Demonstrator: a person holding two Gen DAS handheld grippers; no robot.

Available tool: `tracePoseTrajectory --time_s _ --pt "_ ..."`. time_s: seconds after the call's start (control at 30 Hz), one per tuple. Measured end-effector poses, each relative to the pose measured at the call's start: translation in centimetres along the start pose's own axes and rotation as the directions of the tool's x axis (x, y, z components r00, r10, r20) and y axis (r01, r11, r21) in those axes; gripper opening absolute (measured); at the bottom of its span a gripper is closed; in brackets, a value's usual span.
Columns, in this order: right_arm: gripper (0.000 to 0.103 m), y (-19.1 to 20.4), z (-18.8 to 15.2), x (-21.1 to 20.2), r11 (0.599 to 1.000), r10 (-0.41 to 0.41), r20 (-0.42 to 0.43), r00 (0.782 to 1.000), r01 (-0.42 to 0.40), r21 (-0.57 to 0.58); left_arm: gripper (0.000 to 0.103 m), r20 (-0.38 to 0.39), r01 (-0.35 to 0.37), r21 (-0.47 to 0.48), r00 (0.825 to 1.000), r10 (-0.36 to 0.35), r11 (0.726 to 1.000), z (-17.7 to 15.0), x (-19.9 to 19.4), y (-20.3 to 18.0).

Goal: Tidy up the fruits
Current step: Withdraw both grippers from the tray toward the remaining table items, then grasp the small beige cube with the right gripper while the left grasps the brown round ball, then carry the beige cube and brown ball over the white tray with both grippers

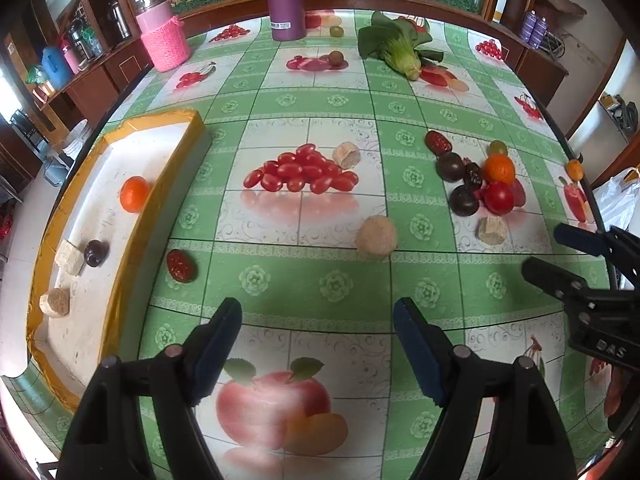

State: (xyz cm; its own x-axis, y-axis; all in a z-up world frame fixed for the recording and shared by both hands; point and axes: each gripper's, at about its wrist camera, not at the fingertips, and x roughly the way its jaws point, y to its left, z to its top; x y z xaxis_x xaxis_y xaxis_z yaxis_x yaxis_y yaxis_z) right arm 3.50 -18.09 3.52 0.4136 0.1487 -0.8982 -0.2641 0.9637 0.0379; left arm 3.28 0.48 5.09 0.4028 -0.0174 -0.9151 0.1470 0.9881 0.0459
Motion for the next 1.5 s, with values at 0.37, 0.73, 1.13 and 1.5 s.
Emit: tracePoseTrajectory --time_s 0.37,0.73,1.13,1.5 --pt "0.038 0.8 1.3 3.3 0.998 0.048 -0.002 0.999 -0.048 -0.048 0.081 -0.036 -0.001 0.014 0.999 0.001 1.0 0.5 1.3 0.6" --pt "0.027 -0.3 0.3 1.4 0.998 0.063 0.023 0.998 -0.063 -0.007 0.081 -0.093 0.094 -0.048 0.991 -0.098 0.994 3.4 4.6 -1.4" --pt "0.027 -0.7 -0.3 -0.5 0.999 0.029 0.035 0.999 -0.03 0.012 0.031 -0.026 0.155 -0.084 0.987 -0.158 0.984 2.8 4.7 -0.7" --pt "0.027 0.9 -0.6 -4.4 1.0 0.011 0.097 0.995 -0.011 0.001 0.031 0.033 0.171 -0.099 0.985 -0.168 0.98 -0.2 -0.1 1.9"
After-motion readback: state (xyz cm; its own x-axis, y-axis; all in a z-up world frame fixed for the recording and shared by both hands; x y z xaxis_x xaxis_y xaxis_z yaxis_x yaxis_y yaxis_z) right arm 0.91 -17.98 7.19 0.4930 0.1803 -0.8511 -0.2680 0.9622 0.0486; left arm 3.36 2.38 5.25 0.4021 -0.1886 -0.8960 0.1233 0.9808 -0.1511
